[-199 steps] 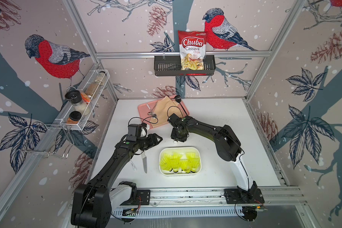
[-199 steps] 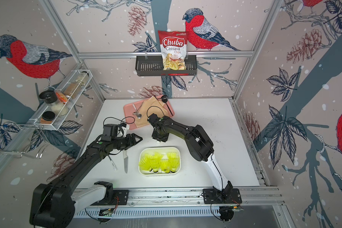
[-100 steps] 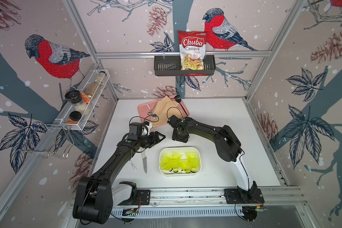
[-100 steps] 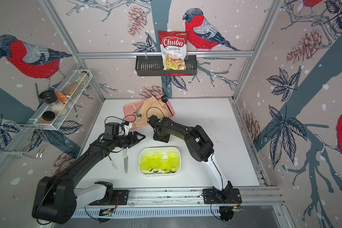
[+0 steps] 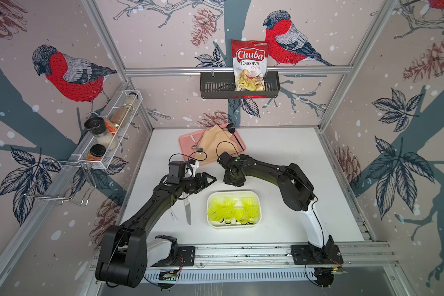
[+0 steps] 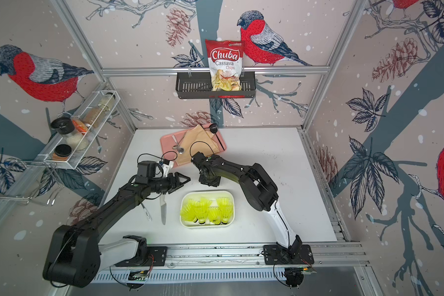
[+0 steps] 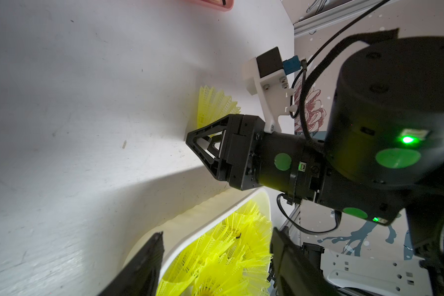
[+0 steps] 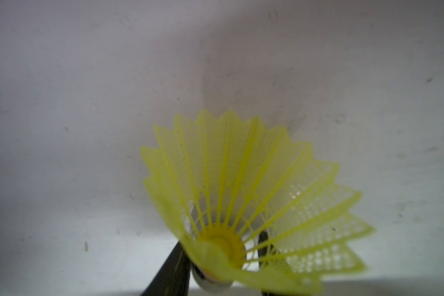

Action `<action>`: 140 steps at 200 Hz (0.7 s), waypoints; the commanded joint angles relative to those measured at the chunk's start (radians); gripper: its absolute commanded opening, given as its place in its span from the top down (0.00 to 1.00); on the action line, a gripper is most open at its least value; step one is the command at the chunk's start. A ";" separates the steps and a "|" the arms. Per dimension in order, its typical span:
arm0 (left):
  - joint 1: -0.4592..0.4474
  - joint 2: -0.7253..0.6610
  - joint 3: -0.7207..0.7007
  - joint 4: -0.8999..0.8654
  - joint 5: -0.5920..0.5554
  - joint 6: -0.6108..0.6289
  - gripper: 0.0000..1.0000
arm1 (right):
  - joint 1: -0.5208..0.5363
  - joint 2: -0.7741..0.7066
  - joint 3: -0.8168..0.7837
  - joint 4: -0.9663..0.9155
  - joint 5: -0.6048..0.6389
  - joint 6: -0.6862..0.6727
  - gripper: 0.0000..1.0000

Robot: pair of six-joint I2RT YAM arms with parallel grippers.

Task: Put the shuttlecocks into the storage box
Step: Pick up the shuttlecock at the center of the board.

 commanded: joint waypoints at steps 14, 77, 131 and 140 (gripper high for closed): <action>-0.002 0.006 -0.004 0.057 0.023 0.000 0.30 | 0.000 -0.004 -0.014 0.018 0.014 0.006 0.58; -0.010 0.011 -0.003 0.068 0.024 -0.006 0.29 | 0.002 -0.012 -0.031 0.029 0.015 0.000 0.70; -0.017 0.008 0.000 0.069 0.024 -0.007 0.28 | 0.010 -0.030 -0.038 0.026 0.027 -0.005 0.76; -0.019 0.007 -0.001 0.069 0.024 -0.007 0.28 | 0.011 -0.034 -0.039 0.025 0.031 -0.007 0.76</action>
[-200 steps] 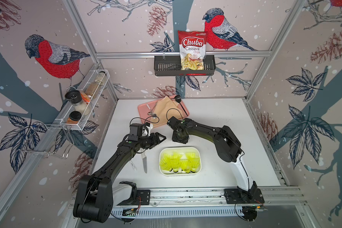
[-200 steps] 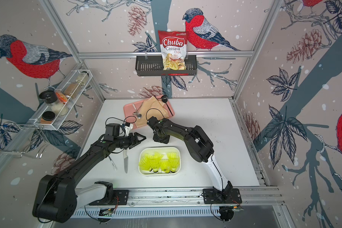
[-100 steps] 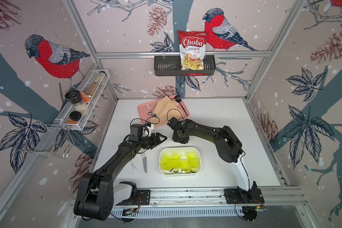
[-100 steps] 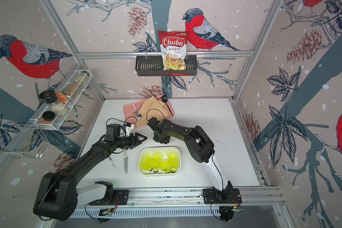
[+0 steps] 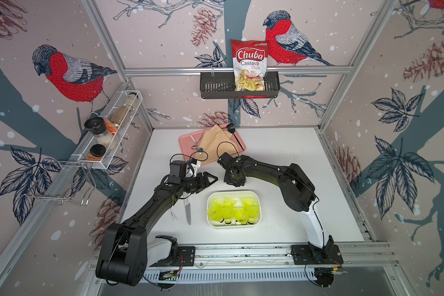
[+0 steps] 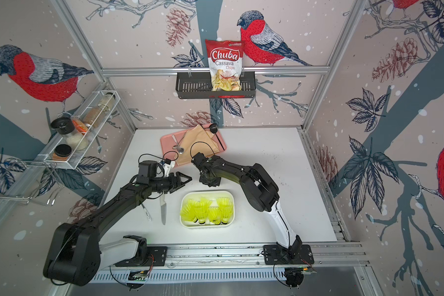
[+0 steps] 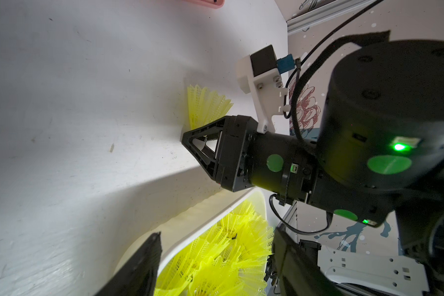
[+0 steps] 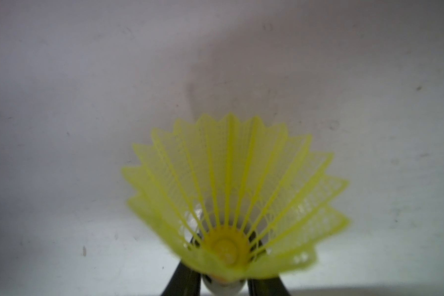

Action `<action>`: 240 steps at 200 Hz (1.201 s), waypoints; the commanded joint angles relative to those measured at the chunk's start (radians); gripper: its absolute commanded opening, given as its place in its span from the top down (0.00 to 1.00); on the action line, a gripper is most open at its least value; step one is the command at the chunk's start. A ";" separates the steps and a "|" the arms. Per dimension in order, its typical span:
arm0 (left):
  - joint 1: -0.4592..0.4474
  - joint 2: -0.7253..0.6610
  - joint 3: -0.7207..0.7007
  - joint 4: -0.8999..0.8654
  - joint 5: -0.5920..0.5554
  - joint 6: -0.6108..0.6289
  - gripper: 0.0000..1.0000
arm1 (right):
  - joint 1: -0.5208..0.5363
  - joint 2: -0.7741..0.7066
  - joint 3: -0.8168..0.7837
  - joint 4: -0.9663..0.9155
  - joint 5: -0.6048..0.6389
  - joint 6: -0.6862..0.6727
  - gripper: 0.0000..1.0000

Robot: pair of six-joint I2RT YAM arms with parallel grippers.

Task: Put the shuttlecocks into the storage box
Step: Pick up the shuttlecock at the center of the board.

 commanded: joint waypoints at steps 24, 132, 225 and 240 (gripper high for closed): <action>-0.010 -0.010 0.003 0.030 0.010 0.000 0.28 | 0.009 -0.037 -0.014 -0.016 0.026 -0.012 0.78; -0.128 -0.171 0.015 -0.002 -0.055 -0.107 0.28 | 0.073 -0.315 -0.104 -0.078 0.117 -0.041 0.79; -0.211 -0.436 0.046 -0.257 -0.114 -0.092 0.28 | 0.274 -0.593 -0.282 -0.171 0.189 0.042 0.79; -0.223 -0.477 0.041 -0.300 -0.120 -0.088 0.28 | 0.321 -0.621 -0.306 -0.183 0.204 0.072 0.79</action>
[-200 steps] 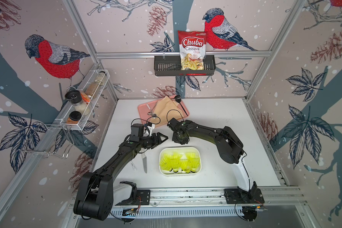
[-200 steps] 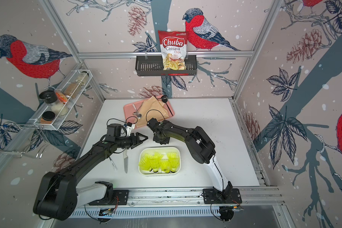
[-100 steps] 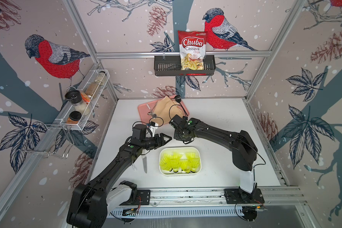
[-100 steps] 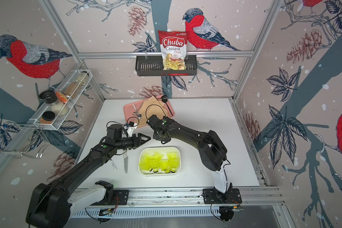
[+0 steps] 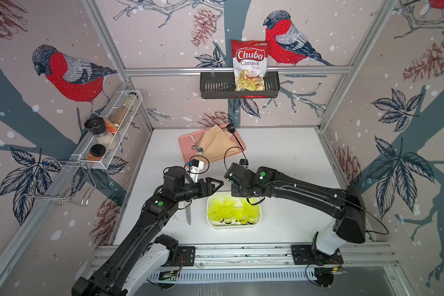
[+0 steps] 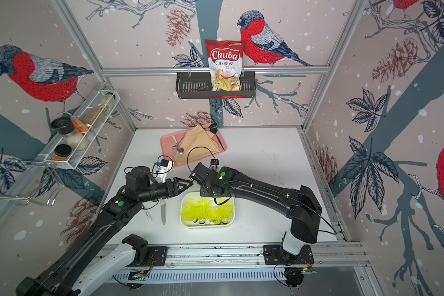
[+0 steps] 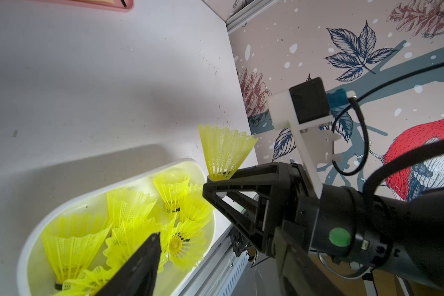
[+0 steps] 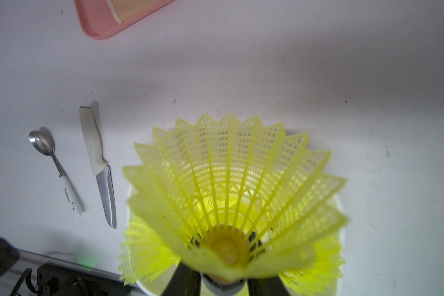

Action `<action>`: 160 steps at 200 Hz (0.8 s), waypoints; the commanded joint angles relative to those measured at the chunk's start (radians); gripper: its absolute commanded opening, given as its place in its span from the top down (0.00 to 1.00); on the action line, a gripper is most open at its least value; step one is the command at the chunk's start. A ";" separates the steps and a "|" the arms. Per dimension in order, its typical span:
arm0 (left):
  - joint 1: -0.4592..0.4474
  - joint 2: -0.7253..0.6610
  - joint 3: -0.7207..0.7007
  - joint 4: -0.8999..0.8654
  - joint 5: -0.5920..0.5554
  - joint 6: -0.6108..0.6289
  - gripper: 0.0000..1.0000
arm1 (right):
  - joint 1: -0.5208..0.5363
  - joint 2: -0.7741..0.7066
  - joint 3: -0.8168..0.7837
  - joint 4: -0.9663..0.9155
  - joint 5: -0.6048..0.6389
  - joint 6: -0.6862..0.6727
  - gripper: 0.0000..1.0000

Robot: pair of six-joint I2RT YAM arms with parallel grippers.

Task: Put the shuttlecocks into the storage box
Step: Pick up the shuttlecock at the center of the board, then place the shuttlecock in the storage box.

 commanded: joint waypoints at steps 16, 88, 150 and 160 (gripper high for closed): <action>-0.034 -0.080 -0.003 -0.139 -0.043 0.029 0.28 | 0.100 -0.056 -0.048 -0.058 0.065 0.091 0.79; -0.213 -0.191 -0.061 -0.193 -0.146 -0.043 0.28 | 0.209 -0.064 -0.151 -0.032 0.074 0.156 0.79; -0.428 -0.219 -0.138 -0.103 -0.290 -0.170 0.29 | 0.240 -0.037 -0.195 -0.005 0.069 0.175 0.79; -0.451 -0.219 -0.145 -0.094 -0.308 -0.181 0.28 | 0.240 -0.035 -0.200 -0.001 0.069 0.176 0.79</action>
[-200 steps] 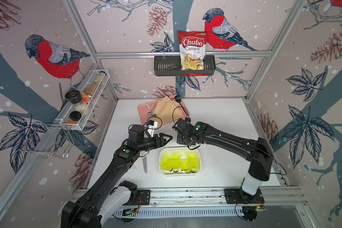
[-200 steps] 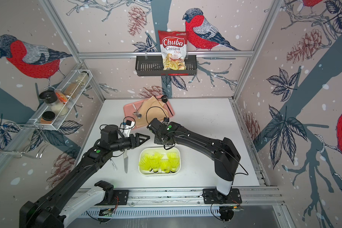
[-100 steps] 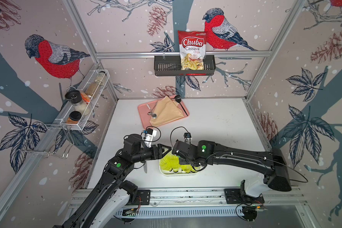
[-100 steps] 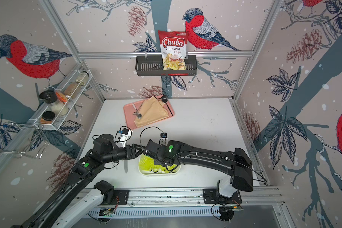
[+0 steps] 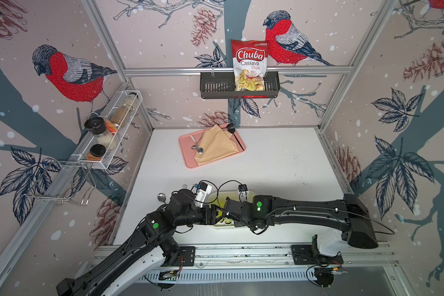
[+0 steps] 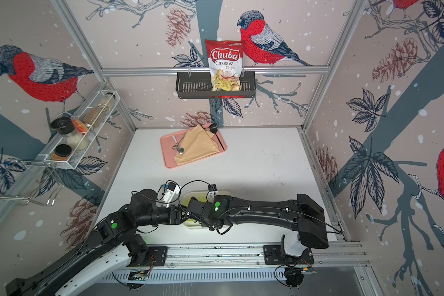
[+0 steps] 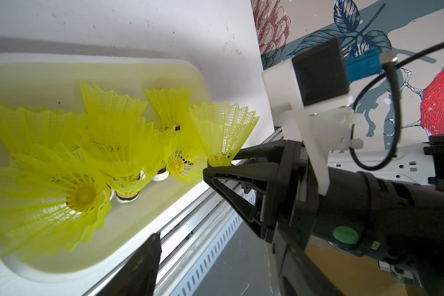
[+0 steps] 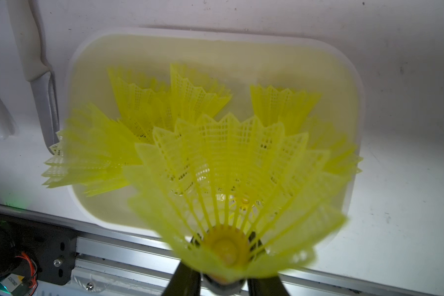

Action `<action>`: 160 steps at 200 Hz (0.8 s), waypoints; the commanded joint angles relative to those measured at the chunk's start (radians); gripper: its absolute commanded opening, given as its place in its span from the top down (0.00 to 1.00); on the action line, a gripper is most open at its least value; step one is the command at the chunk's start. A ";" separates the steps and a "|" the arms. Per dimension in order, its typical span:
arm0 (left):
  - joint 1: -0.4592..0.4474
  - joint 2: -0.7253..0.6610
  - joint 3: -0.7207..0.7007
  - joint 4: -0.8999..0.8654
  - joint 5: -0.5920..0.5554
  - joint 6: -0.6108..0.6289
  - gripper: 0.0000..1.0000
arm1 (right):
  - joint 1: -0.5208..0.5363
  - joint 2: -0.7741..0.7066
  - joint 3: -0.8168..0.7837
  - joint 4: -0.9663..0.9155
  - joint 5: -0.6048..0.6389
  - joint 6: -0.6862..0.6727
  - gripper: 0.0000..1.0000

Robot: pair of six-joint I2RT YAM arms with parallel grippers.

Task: Put the shuttlecocks into the storage box
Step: Place the shuttlecock in the storage box.

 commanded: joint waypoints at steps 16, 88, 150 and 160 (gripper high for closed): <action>-0.075 0.003 -0.020 0.079 -0.104 -0.060 0.28 | 0.003 0.011 -0.016 0.019 0.017 0.022 0.79; -0.131 0.032 -0.010 0.087 -0.175 -0.059 0.28 | 0.002 0.034 -0.013 0.010 0.020 0.009 0.78; -0.138 0.056 0.001 0.089 -0.188 -0.041 0.28 | -0.003 0.049 -0.011 0.004 0.015 0.001 0.77; -0.138 0.058 0.000 0.092 -0.188 -0.042 0.28 | -0.005 0.050 -0.009 0.003 0.015 0.002 0.77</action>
